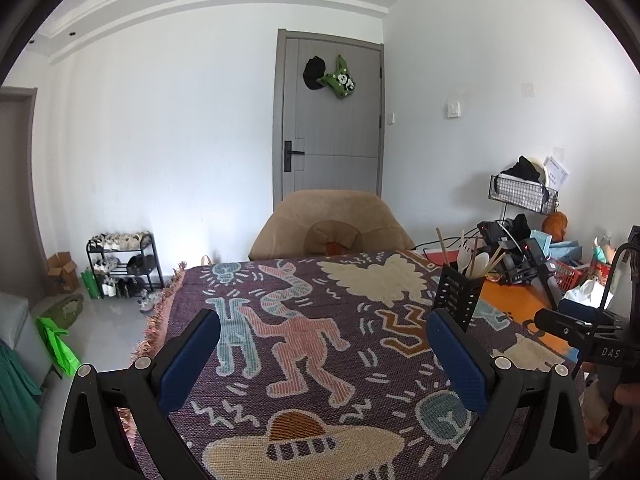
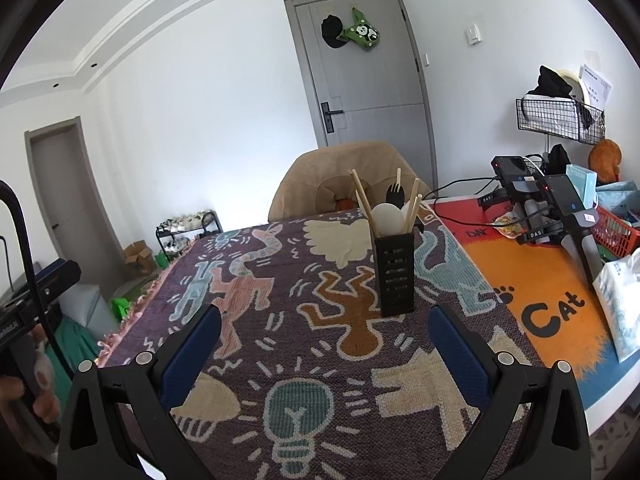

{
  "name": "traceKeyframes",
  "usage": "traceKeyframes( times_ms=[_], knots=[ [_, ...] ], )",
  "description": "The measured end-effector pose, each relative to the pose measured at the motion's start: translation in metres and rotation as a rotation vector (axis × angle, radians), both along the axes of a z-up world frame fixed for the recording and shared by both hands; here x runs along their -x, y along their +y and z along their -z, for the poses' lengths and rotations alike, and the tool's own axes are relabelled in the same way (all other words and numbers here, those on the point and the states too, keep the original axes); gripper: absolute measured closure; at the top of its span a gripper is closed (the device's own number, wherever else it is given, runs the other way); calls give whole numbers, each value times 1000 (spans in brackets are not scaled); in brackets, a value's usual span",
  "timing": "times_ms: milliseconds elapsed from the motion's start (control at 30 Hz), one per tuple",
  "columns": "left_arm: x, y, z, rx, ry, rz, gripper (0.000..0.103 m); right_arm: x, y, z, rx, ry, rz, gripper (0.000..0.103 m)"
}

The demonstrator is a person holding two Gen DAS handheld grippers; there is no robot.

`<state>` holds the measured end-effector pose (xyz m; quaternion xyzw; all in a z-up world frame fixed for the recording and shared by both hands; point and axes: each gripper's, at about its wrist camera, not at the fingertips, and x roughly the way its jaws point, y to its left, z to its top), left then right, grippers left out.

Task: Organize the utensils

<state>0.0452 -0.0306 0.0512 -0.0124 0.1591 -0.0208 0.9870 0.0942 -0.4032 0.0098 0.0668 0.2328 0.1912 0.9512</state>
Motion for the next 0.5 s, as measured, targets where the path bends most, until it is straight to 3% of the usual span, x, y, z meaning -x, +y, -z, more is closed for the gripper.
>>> traceKeyframes(
  times_ms=[500],
  knots=[
    [-1,-8,3,-36,0,-3,0,-4,-4,8,-2,0,18,0]
  ],
)
